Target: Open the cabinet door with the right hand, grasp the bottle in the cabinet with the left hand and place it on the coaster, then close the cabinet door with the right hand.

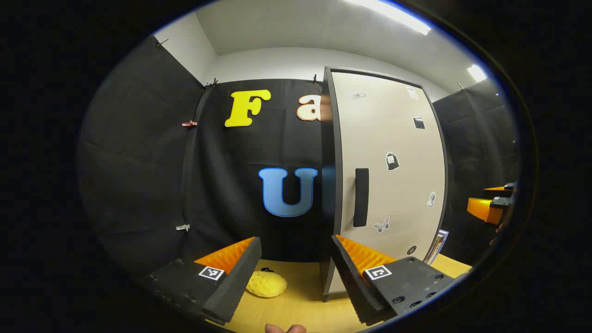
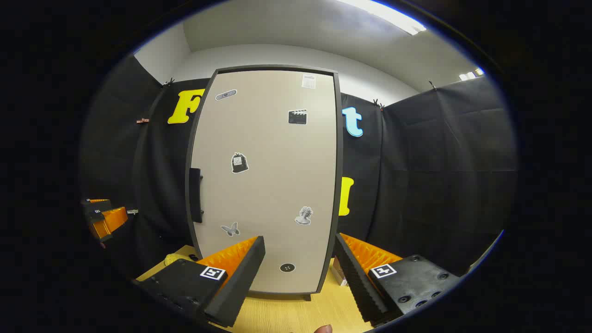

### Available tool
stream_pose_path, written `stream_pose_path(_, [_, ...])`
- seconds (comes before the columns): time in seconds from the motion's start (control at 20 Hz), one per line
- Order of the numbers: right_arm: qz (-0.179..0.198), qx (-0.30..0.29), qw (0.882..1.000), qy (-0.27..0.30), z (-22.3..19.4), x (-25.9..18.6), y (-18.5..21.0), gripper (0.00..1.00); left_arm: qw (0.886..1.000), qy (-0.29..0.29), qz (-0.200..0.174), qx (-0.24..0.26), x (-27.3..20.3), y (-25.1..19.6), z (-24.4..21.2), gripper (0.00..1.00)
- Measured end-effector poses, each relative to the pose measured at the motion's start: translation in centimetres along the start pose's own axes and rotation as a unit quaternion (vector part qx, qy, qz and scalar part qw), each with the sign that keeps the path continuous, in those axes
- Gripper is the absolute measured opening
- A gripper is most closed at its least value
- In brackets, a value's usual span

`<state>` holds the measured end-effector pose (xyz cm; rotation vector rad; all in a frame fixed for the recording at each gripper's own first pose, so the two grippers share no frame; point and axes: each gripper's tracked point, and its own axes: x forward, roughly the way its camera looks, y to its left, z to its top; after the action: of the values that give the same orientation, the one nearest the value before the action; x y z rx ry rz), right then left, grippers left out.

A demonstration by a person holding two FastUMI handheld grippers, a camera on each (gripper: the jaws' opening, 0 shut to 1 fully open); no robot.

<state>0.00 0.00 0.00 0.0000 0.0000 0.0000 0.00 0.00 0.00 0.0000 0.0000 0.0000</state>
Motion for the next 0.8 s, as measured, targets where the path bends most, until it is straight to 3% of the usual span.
stream_pose_path(0.8, [-0.012,0.004,1.000,0.001,-0.11,-0.81,0.35,0.97,1.000,0.003,-0.010,0.000,-0.37,0.71,-0.25,0.95])
